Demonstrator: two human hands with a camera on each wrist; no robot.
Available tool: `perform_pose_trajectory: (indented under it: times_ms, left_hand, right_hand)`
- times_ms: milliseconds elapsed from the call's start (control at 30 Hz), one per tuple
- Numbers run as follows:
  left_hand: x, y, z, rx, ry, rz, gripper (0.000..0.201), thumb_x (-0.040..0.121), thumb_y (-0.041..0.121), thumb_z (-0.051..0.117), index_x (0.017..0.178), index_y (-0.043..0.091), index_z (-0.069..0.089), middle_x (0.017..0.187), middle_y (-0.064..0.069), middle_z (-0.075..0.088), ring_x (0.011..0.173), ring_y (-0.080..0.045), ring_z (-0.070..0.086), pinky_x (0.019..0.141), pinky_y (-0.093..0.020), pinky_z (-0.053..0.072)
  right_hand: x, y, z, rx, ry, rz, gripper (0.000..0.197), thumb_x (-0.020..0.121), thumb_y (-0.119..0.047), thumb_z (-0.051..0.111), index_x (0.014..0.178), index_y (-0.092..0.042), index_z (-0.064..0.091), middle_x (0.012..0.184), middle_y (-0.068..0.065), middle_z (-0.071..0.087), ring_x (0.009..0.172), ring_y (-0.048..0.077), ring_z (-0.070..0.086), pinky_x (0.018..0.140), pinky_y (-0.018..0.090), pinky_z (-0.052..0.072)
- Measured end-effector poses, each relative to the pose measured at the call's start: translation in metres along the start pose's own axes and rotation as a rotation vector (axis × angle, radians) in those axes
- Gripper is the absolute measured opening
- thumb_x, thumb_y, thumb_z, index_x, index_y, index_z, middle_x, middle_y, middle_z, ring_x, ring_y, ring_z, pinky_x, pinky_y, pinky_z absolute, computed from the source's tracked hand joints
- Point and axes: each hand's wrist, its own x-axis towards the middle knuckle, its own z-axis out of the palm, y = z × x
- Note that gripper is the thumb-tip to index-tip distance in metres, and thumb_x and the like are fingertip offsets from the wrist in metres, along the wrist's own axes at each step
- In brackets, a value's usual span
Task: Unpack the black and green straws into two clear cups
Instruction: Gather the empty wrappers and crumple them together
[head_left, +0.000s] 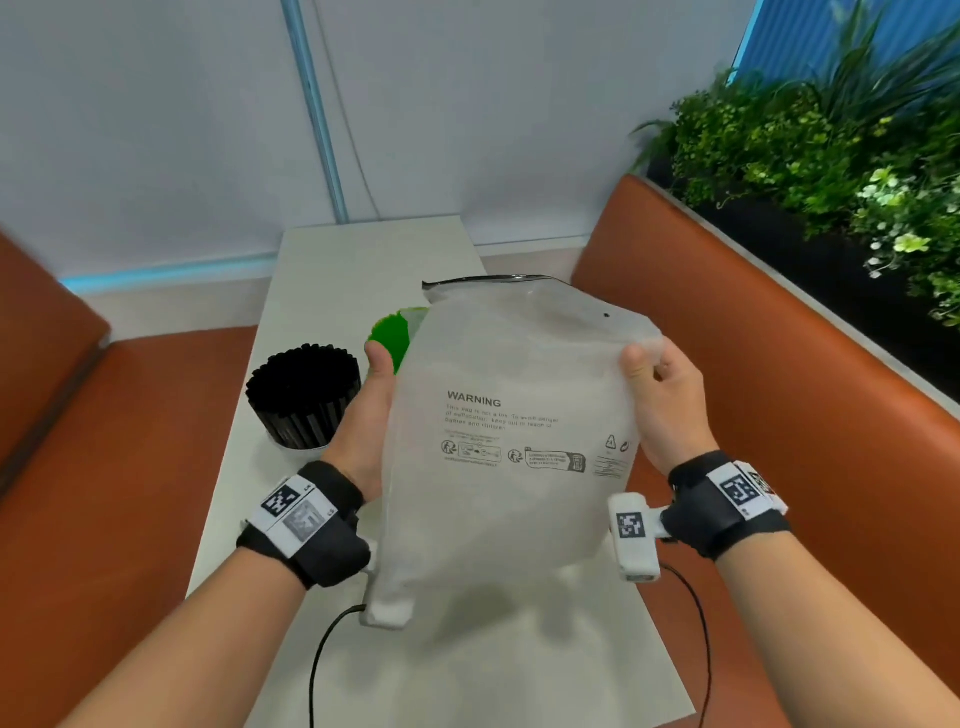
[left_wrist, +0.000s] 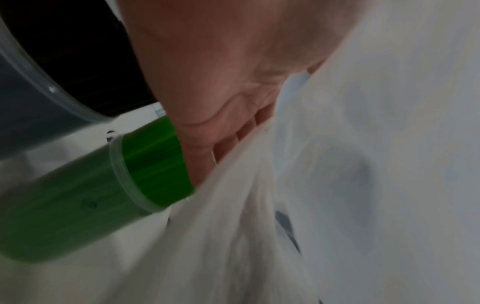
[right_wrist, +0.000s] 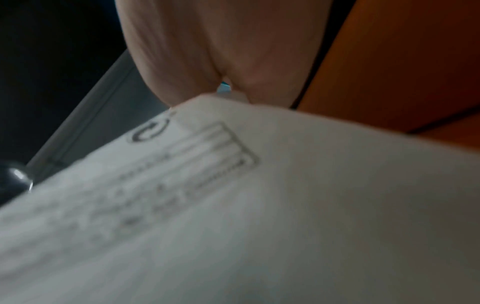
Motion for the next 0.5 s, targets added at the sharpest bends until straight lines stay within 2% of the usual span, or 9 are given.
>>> perform_pose_trajectory:
  times_ms: [33,67,100,133,200,267,333,400,500]
  left_hand:
    - [-0.001,0.002,-0.004,0.032,0.025,0.006,0.068,0.091,0.069,0.032,0.103,0.020,0.077,0.099,-0.010,0.076,0.091,-0.026,0.074,0.071,-0.034,0.059]
    - [-0.002,0.003,-0.006,0.128,0.039,0.047,0.054,0.090,0.060,0.047,0.111,0.016,0.072,0.107,-0.012,0.075,0.101,-0.030,0.071,0.080,-0.039,0.059]
    - [-0.003,0.002,-0.009,0.267,0.073,0.115,0.037,0.091,0.043,0.060,0.113,0.015,0.069,0.110,-0.011,0.074,0.104,-0.031,0.070,0.083,-0.040,0.058]
    - [-0.004,0.002,-0.013,0.388,0.116,0.195,0.021,0.091,0.025,0.067,0.110,0.016,0.069,0.108,-0.008,0.075,0.102,-0.027,0.071,0.080,-0.036,0.058]
    - [-0.007,0.003,-0.020,0.526,0.204,0.340,0.022,0.091,0.006,0.068,0.103,0.024,0.070,0.101,0.003,0.076,0.094,-0.014,0.073,0.072,-0.021,0.056]
    - [-0.013,0.009,-0.025,0.531,0.277,0.430,0.024,0.090,0.007,0.068,0.103,0.027,0.069,0.097,0.014,0.075,0.089,-0.004,0.071,0.068,-0.014,0.054]
    - [-0.017,0.016,-0.027,0.527,0.306,0.479,0.023,0.089,0.009,0.070,0.102,0.028,0.068,0.095,0.015,0.075,0.087,-0.003,0.071,0.066,-0.013,0.053]
    - [-0.023,0.023,-0.029,0.521,0.319,0.507,0.023,0.085,0.009,0.074,0.101,0.025,0.068,0.095,0.009,0.076,0.087,-0.008,0.072,0.068,-0.018,0.054]
    - [-0.033,0.030,-0.030,0.471,0.335,0.511,0.036,0.082,0.010,0.078,0.112,0.020,0.062,0.100,0.003,0.076,0.091,-0.016,0.073,0.071,-0.029,0.058]
  right_hand:
    - [0.001,-0.002,0.003,-0.044,-0.004,-0.034,0.018,0.096,-0.028,0.058,0.103,-0.012,0.065,0.099,-0.008,0.072,0.089,0.010,0.069,0.068,0.022,0.055]
    - [0.003,-0.004,0.006,-0.082,-0.012,-0.065,0.013,0.096,-0.027,0.059,0.097,-0.015,0.065,0.094,-0.014,0.071,0.084,0.003,0.068,0.065,0.017,0.053]
    - [0.004,-0.008,0.010,-0.101,-0.028,-0.085,0.010,0.096,-0.026,0.060,0.094,-0.018,0.064,0.091,-0.019,0.070,0.082,-0.001,0.066,0.063,0.014,0.051]
    - [0.005,-0.011,0.014,-0.100,-0.052,-0.093,0.008,0.095,-0.027,0.060,0.095,-0.020,0.064,0.092,-0.021,0.069,0.083,-0.002,0.066,0.063,0.013,0.051]
    - [0.008,-0.016,0.021,-0.062,-0.130,-0.065,0.021,0.094,-0.031,0.061,0.112,-0.020,0.060,0.105,-0.018,0.069,0.095,0.001,0.067,0.069,0.017,0.055]
    - [0.013,-0.018,0.025,0.050,-0.281,0.102,0.040,0.093,-0.034,0.063,0.130,-0.029,0.049,0.121,-0.010,0.066,0.109,0.013,0.065,0.083,0.034,0.057]
    - [0.016,-0.019,0.028,0.185,-0.463,0.294,0.056,0.091,-0.022,0.063,0.136,-0.044,0.039,0.132,-0.004,0.061,0.114,0.025,0.064,0.089,0.047,0.055]
    - [0.016,-0.021,0.035,0.202,-0.567,0.294,0.073,0.089,-0.004,0.062,0.138,-0.051,0.035,0.134,0.002,0.061,0.113,0.033,0.064,0.088,0.051,0.055]
    - [0.017,-0.031,0.043,0.190,-0.438,0.132,0.086,0.087,0.006,0.062,0.145,-0.047,0.026,0.128,0.007,0.064,0.107,0.034,0.067,0.081,0.047,0.058]
